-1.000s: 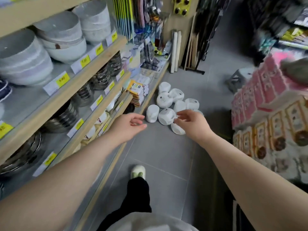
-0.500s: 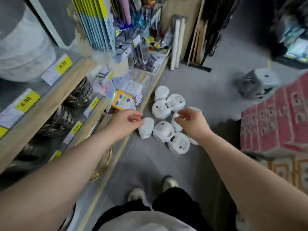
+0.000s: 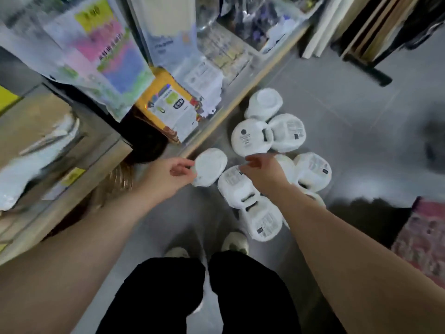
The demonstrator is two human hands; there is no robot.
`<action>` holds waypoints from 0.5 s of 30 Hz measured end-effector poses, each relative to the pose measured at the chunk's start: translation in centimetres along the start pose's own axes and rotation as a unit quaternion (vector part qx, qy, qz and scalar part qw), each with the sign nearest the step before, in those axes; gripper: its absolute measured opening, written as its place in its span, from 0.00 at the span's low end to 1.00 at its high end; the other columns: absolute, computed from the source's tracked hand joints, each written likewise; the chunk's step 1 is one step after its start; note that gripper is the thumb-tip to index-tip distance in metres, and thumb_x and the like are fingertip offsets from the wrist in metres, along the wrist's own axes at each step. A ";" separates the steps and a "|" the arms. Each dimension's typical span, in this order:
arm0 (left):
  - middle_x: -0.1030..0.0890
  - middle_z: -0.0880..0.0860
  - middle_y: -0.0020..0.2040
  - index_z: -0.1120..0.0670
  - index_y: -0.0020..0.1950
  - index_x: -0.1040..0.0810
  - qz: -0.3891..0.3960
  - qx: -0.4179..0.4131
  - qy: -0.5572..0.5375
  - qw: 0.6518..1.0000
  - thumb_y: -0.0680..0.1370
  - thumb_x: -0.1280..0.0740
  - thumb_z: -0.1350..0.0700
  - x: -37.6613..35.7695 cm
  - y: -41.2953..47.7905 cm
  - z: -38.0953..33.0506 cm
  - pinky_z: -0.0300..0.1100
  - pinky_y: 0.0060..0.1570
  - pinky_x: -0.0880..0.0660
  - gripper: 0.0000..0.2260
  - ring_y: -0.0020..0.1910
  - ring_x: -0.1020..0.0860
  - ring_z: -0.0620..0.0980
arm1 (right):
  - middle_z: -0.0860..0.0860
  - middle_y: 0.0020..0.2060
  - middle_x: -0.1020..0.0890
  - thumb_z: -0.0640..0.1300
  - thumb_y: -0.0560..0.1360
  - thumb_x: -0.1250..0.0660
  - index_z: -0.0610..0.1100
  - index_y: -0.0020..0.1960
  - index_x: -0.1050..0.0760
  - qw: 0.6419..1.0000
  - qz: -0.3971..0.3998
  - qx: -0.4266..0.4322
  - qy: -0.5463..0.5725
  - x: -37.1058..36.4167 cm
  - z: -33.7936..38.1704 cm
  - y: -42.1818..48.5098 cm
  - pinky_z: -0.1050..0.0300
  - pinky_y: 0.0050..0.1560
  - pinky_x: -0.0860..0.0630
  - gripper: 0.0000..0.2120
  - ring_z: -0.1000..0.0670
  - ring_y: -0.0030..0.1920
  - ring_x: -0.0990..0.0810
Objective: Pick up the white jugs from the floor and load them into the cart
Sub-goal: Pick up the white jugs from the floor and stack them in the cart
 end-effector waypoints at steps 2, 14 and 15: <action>0.19 0.42 0.37 0.46 0.51 0.21 0.010 0.017 -0.020 1.000 0.73 0.26 0.59 -3.1 3.9 4.1 0.36 0.43 0.26 0.11 0.40 0.22 0.44 | 0.52 0.54 0.22 0.48 0.76 0.32 0.46 0.65 0.26 1.000 0.022 0.005 -0.021 -2.9 -2.3 4.9 0.54 0.56 0.24 0.18 0.51 0.54 0.24; 0.34 0.48 0.74 0.47 0.77 0.40 -0.009 0.040 -0.027 0.999 0.66 0.21 0.52 -14.3 22.2 23.1 0.52 0.71 0.35 0.44 0.72 0.35 0.50 | 0.49 0.78 0.43 0.61 0.63 0.23 0.64 0.76 0.46 0.988 0.138 0.061 -0.036 -18.8 -12.8 28.1 0.43 0.72 0.36 0.49 0.44 0.75 0.40; 0.33 0.47 0.74 0.45 0.77 0.40 -0.012 0.039 -0.029 0.999 0.66 0.20 0.51 -14.7 23.1 23.9 0.52 0.71 0.34 0.45 0.72 0.35 0.49 | 0.49 0.78 0.44 0.66 0.55 0.21 0.68 0.74 0.47 0.988 0.143 0.053 -0.009 -19.8 -13.4 29.1 0.41 0.72 0.36 0.55 0.44 0.76 0.41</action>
Point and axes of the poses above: each hand's wrist, its own y-axis towards the middle knuckle, its own x-axis out of the back of the hand, z = x × y, the point moved 6 cm from there along y, towards the middle knuckle
